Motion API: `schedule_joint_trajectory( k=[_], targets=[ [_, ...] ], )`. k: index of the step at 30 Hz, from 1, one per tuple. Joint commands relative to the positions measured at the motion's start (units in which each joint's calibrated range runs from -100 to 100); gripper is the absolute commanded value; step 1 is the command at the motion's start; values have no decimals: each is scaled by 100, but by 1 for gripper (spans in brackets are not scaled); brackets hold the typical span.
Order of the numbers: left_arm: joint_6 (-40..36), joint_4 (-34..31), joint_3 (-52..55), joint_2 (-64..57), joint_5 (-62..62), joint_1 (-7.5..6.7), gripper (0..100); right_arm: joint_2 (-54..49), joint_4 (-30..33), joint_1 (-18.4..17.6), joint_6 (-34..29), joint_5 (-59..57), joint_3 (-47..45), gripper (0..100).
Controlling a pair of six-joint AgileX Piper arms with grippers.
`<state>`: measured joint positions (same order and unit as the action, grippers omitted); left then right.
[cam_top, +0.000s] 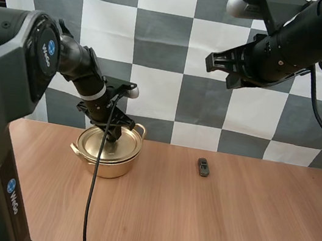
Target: Open the pot, put the car inside, and close it
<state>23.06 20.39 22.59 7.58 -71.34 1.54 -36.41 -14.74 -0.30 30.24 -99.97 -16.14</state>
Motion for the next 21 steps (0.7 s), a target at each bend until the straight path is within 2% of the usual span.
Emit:
schedule_joint_trajectory(
  k=[1,10,15,18,21],
  targets=[
    [-1,2,-123,-19,-169,-1,0,-10,-4,5,-3,-3,-6,0],
    [-23,219,-1519,-621,-1876,-1,0,-10,74,5,-3,-3,-6,0],
    [-252,219,-2269,-1350,-2866,-1,0,-10,788,5,-3,168,-6,0],
    [-358,219,-2464,-1907,-2866,-1,0,-10,1223,5,-3,702,-6,0],
    [-415,219,-2492,-2560,-2866,-1,0,6,1310,5,-3,1177,-6,0]
  ],
)
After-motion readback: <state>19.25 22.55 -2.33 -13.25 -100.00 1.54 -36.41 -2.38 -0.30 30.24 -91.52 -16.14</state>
